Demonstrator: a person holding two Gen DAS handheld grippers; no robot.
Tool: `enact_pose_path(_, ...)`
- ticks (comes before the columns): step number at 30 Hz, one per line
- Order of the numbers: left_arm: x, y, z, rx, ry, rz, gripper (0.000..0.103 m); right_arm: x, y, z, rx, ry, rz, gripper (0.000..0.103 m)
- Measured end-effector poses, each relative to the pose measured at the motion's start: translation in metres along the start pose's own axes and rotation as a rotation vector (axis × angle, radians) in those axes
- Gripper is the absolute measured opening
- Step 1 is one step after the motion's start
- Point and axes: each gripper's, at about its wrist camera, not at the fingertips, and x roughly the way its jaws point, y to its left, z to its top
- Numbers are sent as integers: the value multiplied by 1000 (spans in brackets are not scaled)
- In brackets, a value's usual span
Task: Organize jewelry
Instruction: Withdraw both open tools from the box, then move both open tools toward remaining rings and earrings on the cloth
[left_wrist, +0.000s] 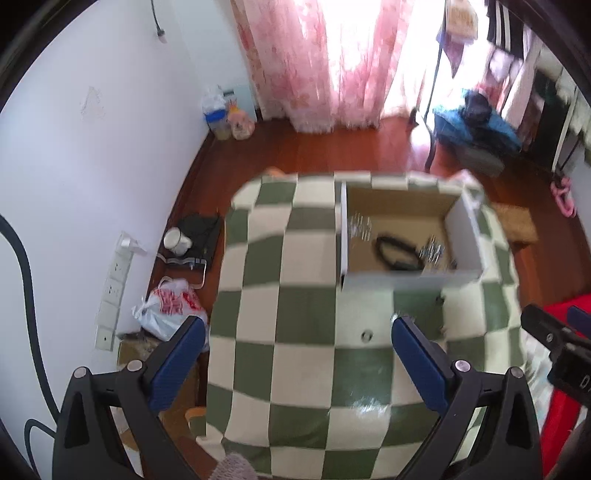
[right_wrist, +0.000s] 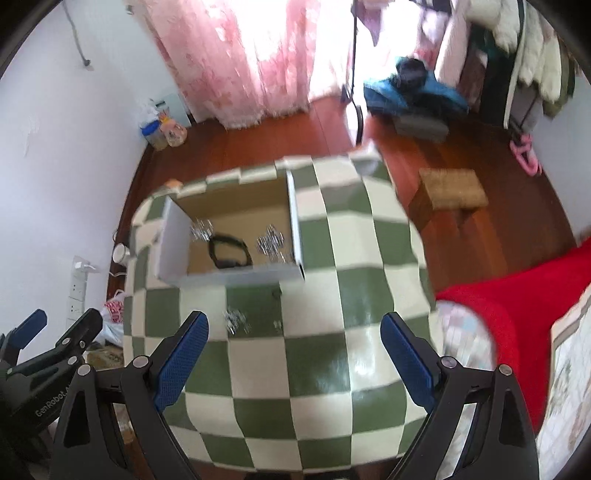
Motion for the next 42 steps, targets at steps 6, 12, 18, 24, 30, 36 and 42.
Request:
enact_pose_path(6, 53, -3, -24, 3, 94, 17, 103, 57, -14, -25, 49, 124, 49, 82)
enact_pose_path(12, 95, 9, -34, -67, 174, -13, 103, 110, -9, -32, 47, 173, 109, 55)
enact_pose_path(18, 115, 19, -34, -146, 212, -70, 103, 143, 2, -33, 41, 185, 138, 40)
enact_pose_path(24, 116, 10, -31, -116, 199, -104, 102, 151, 13, -37, 5, 164, 127, 9)
enact_pose_path(30, 110, -7, -28, -70, 187, -139, 102, 147, 17, -45, -33, 144, 116, 1)
enact_pose_path(36, 115, -24, -30, -54, 213, -233, 81, 132, 0, -43, 15, 129, 129, 1)
enact_pose_path(42, 126, -32, -36, -69, 254, -317, 41, 129, -15, -36, 43, 129, 123, 1)
